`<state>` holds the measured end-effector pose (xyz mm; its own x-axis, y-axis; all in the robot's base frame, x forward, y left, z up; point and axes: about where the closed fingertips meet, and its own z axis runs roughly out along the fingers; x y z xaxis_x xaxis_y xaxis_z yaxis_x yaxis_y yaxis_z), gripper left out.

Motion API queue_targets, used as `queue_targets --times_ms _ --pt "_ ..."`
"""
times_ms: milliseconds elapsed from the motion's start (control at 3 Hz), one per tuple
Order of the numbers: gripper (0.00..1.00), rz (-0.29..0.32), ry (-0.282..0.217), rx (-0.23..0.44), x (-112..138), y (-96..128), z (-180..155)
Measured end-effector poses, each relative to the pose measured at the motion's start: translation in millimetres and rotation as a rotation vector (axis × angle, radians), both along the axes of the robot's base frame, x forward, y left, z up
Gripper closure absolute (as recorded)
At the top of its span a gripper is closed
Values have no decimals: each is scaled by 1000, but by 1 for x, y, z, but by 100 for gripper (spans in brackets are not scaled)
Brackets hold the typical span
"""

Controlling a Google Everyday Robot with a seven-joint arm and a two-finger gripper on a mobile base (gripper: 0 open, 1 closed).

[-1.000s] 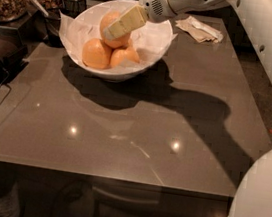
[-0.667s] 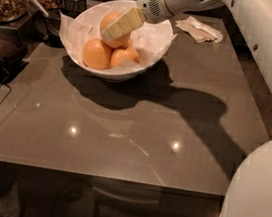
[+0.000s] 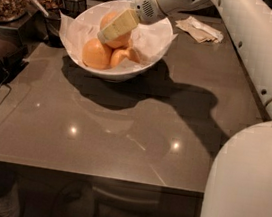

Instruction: Pick orange from white bowl

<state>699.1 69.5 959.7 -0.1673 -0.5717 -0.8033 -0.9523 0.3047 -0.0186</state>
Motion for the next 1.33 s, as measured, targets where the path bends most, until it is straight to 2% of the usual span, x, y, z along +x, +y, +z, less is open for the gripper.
queue_targets --times_ms 333,667,1000,1333 --pt "0 32 19 -2 7 9 -13" --pt "0 39 29 -6 9 10 -18" --pt "19 39 29 -6 9 10 -18" --pt "42 39 29 -6 9 10 -18"
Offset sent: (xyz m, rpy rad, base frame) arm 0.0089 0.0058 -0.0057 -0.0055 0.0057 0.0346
